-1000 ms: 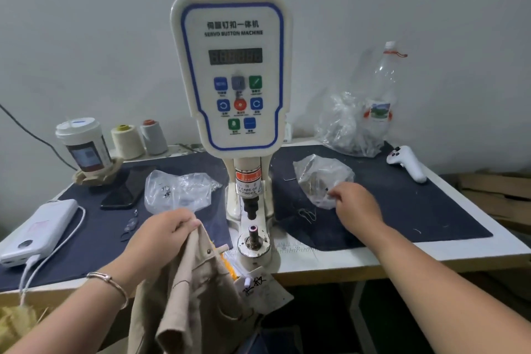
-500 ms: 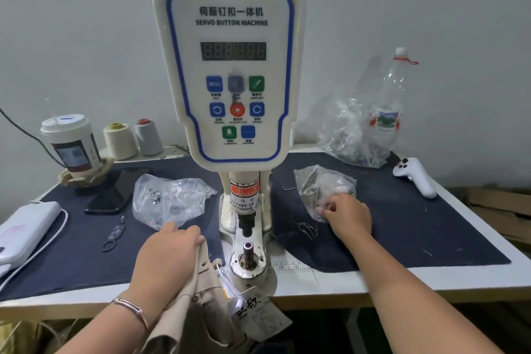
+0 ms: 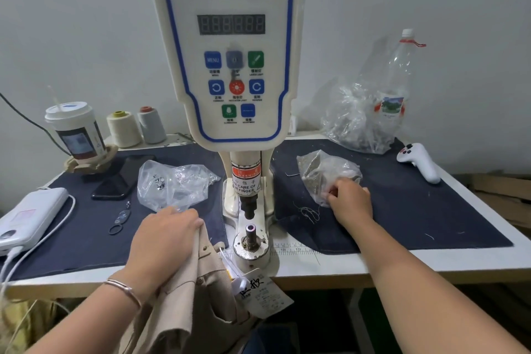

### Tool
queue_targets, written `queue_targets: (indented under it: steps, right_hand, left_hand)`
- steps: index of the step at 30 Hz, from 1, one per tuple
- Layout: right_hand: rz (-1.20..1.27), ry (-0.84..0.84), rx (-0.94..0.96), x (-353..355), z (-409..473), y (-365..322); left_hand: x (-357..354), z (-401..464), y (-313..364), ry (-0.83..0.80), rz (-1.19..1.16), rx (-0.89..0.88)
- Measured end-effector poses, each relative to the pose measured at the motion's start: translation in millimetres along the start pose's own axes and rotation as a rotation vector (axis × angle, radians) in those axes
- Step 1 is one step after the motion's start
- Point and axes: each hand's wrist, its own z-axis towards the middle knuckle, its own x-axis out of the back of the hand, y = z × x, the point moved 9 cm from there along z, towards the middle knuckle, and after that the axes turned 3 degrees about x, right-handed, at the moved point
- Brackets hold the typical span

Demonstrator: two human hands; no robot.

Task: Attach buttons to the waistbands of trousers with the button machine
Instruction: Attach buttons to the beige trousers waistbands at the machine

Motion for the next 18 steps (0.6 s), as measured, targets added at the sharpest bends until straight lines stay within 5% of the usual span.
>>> queue_targets:
  steps: [4, 6, 8, 13, 18]
  right_hand:
    - [-0.026, -0.044, 0.024, 1, 0, -2]
    - [-0.033, -0.064, 0.0, 3, 0, -2]
    - [-0.043, -0.054, -0.042, 6, -1, -2]
    - [-0.151, 0.013, -0.031, 9, -4, -12]
    - [-0.213, -0.05, 0.004, 7, -3, -17]
  left_hand:
    - [7, -11, -49, -0.297, -1.205, 0.432]
    - [28, -17, -70, -0.373, -1.385, 0.445]
    - [52, -19, -91, -0.409, -1.337, 0.457]
    - [103, -3, -159, -0.097, -0.959, 0.644]
    - [100, 4, -100, 0.098, -0.346, 0.475]
